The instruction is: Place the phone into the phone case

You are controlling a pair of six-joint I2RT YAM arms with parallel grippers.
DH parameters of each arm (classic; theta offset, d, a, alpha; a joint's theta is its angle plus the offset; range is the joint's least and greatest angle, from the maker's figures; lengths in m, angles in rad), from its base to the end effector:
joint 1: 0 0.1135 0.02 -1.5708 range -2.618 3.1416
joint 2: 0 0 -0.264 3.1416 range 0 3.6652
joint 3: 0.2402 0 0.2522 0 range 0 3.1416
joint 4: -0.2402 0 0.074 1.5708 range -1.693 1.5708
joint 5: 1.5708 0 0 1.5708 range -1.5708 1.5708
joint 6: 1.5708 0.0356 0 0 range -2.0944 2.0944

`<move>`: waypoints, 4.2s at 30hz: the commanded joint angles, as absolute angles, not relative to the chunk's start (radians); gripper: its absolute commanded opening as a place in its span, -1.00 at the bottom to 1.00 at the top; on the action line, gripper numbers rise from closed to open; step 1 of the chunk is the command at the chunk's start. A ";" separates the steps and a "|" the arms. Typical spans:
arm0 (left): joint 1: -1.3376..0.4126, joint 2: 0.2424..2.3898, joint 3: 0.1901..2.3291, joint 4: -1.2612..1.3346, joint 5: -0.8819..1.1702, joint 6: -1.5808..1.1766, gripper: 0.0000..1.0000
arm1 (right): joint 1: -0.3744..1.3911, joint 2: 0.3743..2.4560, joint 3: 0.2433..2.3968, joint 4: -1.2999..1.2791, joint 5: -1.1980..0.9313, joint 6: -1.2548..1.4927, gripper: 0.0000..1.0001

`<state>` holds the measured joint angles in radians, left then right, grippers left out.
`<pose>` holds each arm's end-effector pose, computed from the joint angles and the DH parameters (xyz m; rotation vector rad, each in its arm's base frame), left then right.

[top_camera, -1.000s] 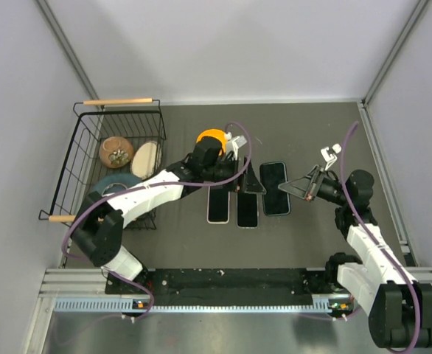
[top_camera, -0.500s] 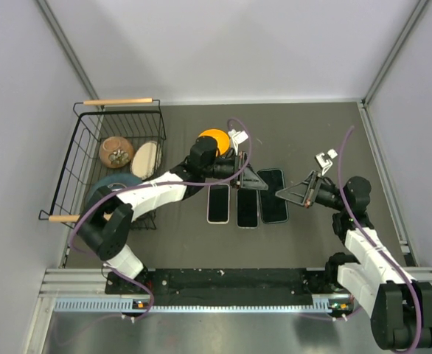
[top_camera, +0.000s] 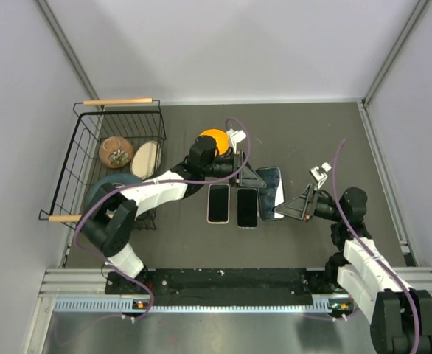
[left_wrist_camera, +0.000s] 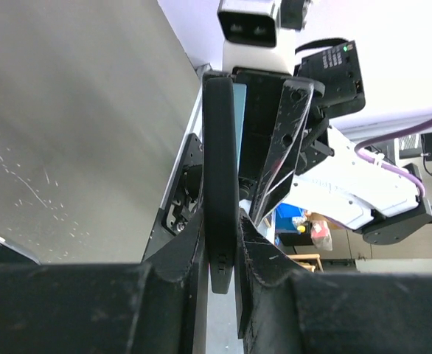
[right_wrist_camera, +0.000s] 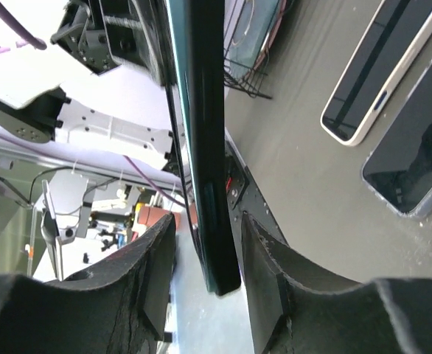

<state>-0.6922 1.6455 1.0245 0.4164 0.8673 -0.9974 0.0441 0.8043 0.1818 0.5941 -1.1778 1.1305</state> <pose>0.2666 -0.2563 0.2633 0.4491 2.1305 -1.8663 0.1569 0.0398 0.2071 -0.0628 1.9229 1.7664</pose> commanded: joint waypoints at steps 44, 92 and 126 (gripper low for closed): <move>-0.675 1.643 1.019 0.534 1.167 -0.881 -1.00 | 0.054 0.885 0.494 0.359 -1.100 0.882 0.12; -0.678 1.559 1.057 0.273 0.982 -0.758 -1.00 | 0.221 0.868 0.383 0.293 -0.970 0.770 -0.74; -0.641 1.097 1.149 -0.537 0.299 -0.181 0.98 | 0.210 1.319 0.805 -0.451 -0.502 0.374 -1.00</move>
<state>-0.6403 1.1316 1.1793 -0.5720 0.3645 -0.2169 0.2142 1.2861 0.7235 -0.4725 -0.4892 0.4126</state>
